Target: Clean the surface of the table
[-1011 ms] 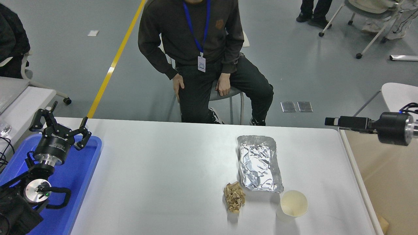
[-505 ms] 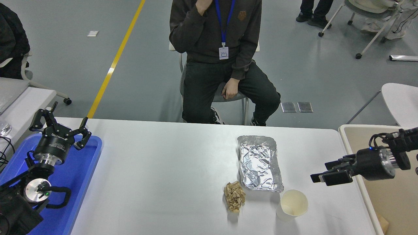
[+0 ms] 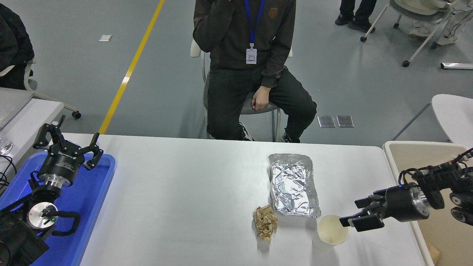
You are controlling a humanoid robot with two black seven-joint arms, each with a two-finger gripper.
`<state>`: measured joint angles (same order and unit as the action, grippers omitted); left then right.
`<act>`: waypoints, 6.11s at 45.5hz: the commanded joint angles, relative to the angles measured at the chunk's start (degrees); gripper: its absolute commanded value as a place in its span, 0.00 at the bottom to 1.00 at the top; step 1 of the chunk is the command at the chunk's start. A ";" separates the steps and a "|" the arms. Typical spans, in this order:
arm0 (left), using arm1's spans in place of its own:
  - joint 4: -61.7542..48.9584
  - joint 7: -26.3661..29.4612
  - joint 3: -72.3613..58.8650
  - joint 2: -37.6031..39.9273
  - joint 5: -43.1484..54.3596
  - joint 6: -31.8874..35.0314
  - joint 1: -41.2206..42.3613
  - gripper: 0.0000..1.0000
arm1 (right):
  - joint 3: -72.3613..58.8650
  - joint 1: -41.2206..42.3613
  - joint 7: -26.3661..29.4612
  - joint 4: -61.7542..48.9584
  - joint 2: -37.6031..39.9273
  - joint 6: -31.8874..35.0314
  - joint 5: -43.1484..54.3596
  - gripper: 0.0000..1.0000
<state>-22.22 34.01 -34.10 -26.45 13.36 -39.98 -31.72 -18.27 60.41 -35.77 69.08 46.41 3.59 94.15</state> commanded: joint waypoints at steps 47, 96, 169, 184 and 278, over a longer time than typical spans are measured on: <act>-0.01 0.00 0.00 0.00 0.00 -0.01 -0.01 1.00 | -0.98 -4.87 1.49 -7.03 -5.89 -6.14 0.16 0.44; -0.01 0.00 0.00 0.00 0.00 -0.01 -0.01 1.00 | 0.43 -2.50 -1.85 -8.26 -4.40 -6.05 -0.72 0.00; 0.07 0.00 0.00 0.00 0.00 -0.01 -0.01 1.00 | 12.03 8.58 -9.85 5.02 13.36 5.99 -31.03 0.00; -0.01 0.00 0.00 0.00 0.00 -0.01 -0.01 1.00 | 12.03 -0.03 -9.94 -20.64 6.60 6.17 -43.34 0.00; -0.01 0.00 0.00 0.00 0.00 -0.01 -0.01 1.00 | 11.41 -25.26 27.42 -71.72 -21.62 -0.77 -67.25 0.00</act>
<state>-22.22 34.01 -34.10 -26.45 13.36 -39.99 -31.72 -6.80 37.33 -10.04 -2.58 27.92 5.73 27.32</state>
